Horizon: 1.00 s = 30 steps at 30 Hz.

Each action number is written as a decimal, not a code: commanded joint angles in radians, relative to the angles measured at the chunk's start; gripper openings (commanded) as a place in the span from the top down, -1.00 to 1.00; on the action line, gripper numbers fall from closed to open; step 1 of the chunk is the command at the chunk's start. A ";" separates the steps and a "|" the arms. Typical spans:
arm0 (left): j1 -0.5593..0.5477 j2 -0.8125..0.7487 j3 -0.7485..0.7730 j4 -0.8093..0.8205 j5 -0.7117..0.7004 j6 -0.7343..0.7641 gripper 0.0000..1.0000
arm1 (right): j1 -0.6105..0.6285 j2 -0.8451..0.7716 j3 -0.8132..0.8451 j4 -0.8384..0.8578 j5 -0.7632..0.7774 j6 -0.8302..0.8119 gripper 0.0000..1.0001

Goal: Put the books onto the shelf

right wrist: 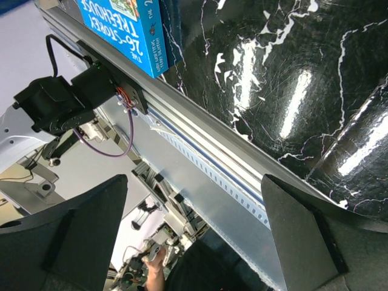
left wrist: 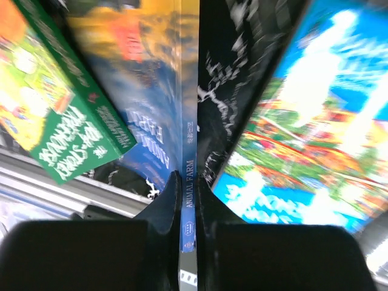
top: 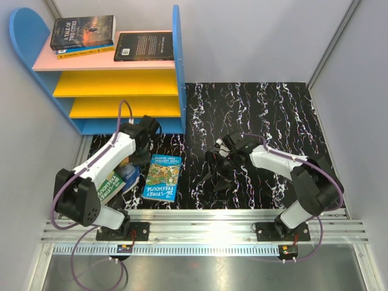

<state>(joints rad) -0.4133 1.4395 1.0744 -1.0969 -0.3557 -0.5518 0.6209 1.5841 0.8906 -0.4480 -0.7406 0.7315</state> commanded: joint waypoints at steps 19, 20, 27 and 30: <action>-0.499 -0.142 0.185 -0.103 -0.061 0.012 1.00 | -0.122 -0.148 0.452 -0.427 0.179 -0.147 -1.00; -0.540 -0.136 0.203 -0.118 -0.077 0.010 1.00 | -0.122 -0.116 0.493 -0.464 0.194 -0.155 -1.00; -0.673 -0.051 0.300 -0.135 -0.137 -0.016 1.00 | -0.119 -0.003 0.584 -0.493 0.109 -0.089 -0.99; -0.723 -0.021 0.331 -0.132 -0.152 -0.045 1.00 | -0.119 0.030 0.565 -0.442 0.089 -0.050 -1.00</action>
<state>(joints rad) -1.1061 1.4044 1.3396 -1.2381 -0.4263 -0.5591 0.4965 1.5772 1.4727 -0.8955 -0.6201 0.6380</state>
